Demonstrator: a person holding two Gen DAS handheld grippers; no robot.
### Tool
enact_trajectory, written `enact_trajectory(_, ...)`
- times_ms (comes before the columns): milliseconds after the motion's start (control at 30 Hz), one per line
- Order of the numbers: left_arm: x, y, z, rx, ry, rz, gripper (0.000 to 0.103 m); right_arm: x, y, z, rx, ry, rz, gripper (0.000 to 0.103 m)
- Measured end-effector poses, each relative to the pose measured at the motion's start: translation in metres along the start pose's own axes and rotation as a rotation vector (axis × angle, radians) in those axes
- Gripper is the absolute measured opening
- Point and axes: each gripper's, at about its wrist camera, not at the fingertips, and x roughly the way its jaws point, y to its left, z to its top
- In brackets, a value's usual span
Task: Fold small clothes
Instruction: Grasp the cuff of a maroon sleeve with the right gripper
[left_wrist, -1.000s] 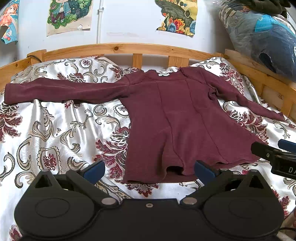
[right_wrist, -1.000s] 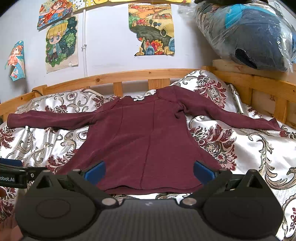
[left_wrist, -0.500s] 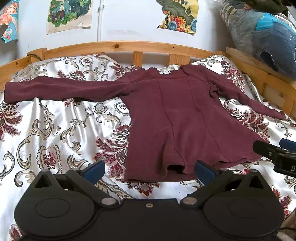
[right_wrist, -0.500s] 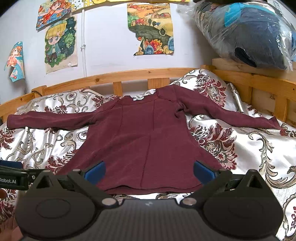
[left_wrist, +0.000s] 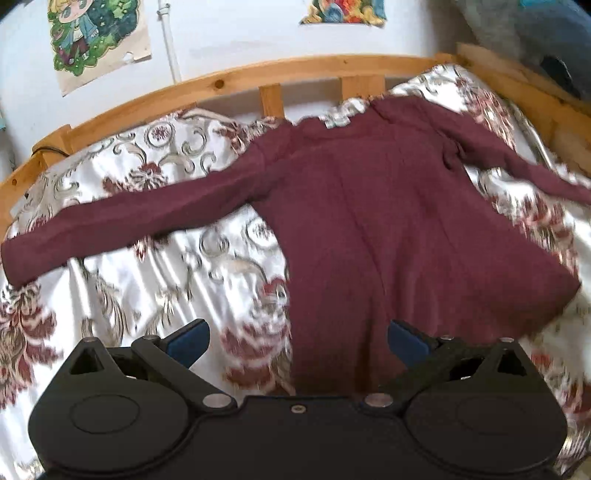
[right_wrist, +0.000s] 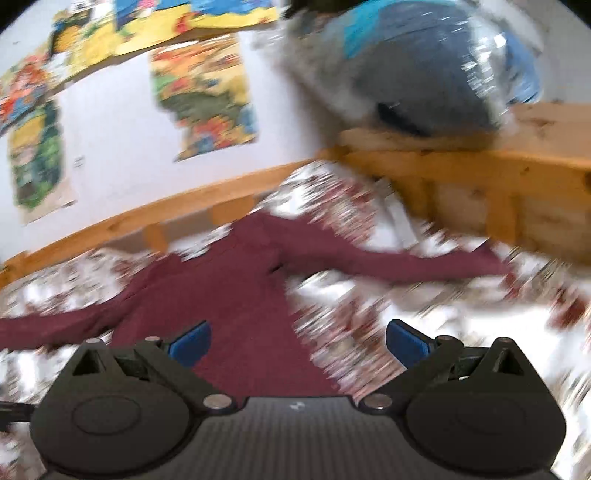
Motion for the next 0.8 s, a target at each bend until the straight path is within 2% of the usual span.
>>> enact_trajectory(100,0.011,0.005,0.010,-0.069,-0.027,-0.016,0.102,0.022,-0.032,0.022,-0.018,-0.003,-0.112,0.103)
enact_trajectory(267,0.039,0.007,0.007,-0.176,-0.035,-0.063,0.102,0.065,-0.079,0.048,-0.126,0.086,-0.227,0.103)
enact_trajectory(367,0.054,0.003,0.004,-0.162,-0.015,-0.075,0.102,0.092,-0.094,0.052,-0.248,0.163,-0.270,0.103)
enact_trajectory(433,0.062,-0.001,0.002,-0.140,-0.007,-0.069,0.102,0.109,-0.099,0.052,-0.322,0.213,-0.261,0.101)
enact_trajectory(567,0.070,-0.004,0.003,-0.127,0.009,-0.081,0.102,0.140,-0.106,0.047,-0.442,0.310,-0.270,0.088)
enact_trajectory(700,0.068,-0.003,0.001,-0.120,0.013,-0.091,0.102,0.167,-0.115,0.044,-0.473,0.370,-0.275,0.079)
enact_trajectory(733,0.067,-0.003,0.001,-0.115,0.011,-0.090,0.102,0.170,-0.116,0.044,-0.475,0.378,-0.268,0.072)
enact_trajectory(767,0.066,-0.003,0.001,-0.110,0.010,-0.087,0.102,0.172,-0.116,0.044,-0.482,0.388,-0.266,0.054)
enact_trajectory(800,0.065,-0.003,0.000,-0.107,0.010,-0.087,0.102,0.175,-0.115,0.045,-0.490,0.399,-0.262,0.042)
